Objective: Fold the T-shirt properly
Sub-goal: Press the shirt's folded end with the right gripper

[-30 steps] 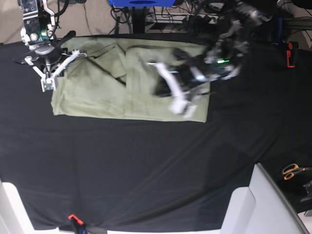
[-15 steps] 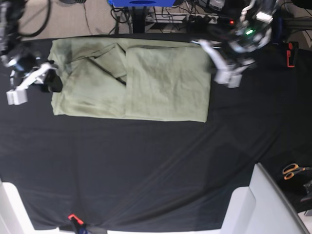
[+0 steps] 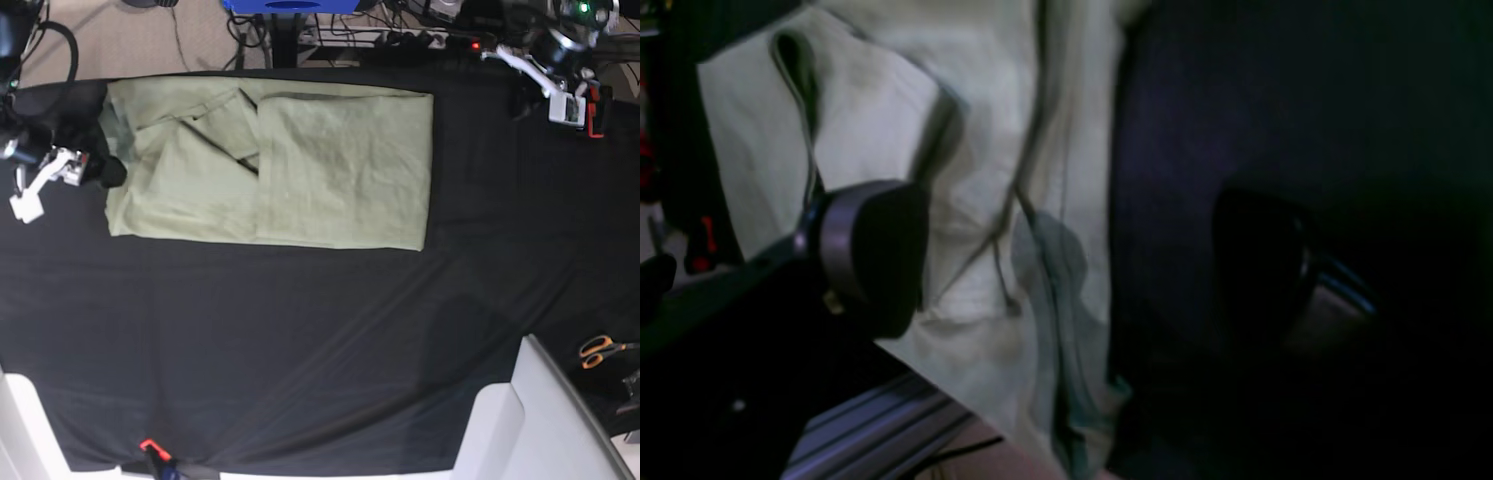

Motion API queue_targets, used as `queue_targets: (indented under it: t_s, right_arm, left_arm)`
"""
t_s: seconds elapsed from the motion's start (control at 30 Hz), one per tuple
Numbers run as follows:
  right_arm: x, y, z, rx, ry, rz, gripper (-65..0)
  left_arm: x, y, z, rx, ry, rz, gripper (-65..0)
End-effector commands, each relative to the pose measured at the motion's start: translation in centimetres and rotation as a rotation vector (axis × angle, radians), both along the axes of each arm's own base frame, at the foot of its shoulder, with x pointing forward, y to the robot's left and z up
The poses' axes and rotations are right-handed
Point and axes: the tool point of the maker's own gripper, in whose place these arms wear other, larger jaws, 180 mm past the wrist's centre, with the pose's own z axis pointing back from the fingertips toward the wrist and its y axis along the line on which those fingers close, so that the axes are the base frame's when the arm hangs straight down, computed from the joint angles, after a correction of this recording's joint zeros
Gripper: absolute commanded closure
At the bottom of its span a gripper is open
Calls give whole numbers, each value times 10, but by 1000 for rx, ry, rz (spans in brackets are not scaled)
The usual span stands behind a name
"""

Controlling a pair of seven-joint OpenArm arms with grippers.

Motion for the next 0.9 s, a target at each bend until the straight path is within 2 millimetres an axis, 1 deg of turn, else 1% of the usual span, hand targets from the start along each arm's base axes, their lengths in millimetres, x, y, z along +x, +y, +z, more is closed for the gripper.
queue_targets:
  t_s: [0.0,0.03,0.1,0.13,0.17,0.27,0.37,0.43,0.5,0.53,0.6,0.63,0.7,0.77,0.8,0.83,0.87]
  right_arm:
    - [-9,2,-6,-18,43,41,-650]
    - [-13,11,-9,-11,54,62,-650]
    - [-19,34,-15,22,71,96,-650]
    - [-29,42,-20,35,93,112,-650]
    - [-34,49,-22,41,103,127,-650]
    - [-48,79,-21,63,101,192,-650]
    - [-52,94,-19,72,91,231,-650]
    - [-52,97,-19,76,91,231,-642]
    - [-50,96,-19,74,88,230,-596]
    - [-45,95,-17,72,78,229,-573]
    - [-39,95,-15,70,66,229,-548]
    - [-39,94,-16,71,71,226,-543]
    - [-31,89,-18,68,73,221,-539]
    - [-28,85,-22,74,90,205,-530]
    - [-27,83,-24,77,91,193,-510]
    - [-25,83,-26,81,90,183,-473]
    - [-24,78,-27,76,90,172,-410]
  left_arm:
    - [2,6,11,-2,-42,10,0]
    - [-2,4,11,-21,-46,10,0]
    - [-1,0,11,-54,-63,11,0]
    - [-3,2,8,-65,-57,19,0]
    - [-6,3,4,-71,-41,25,0]
    - [-4,12,-5,-76,-9,65,0]
    - [2,22,-4,-67,-12,108,0]
    - [1,23,-5,-66,0,115,0]
    - [1,20,-6,-69,7,109,0]
    - [1,20,-6,-71,7,110,0]
    - [0,20,-8,-74,12,111,0]
    - [-1,20,-9,-75,13,112,0]
    - [-1,20,-9,-75,13,112,0]
    - [-2,20,-9,-76,16,113,0]
    - [-2,20,-10,-76,17,113,0]
    - [-2,20,-10,-76,17,113,0]
    - [-2,20,-9,-75,17,114,0]
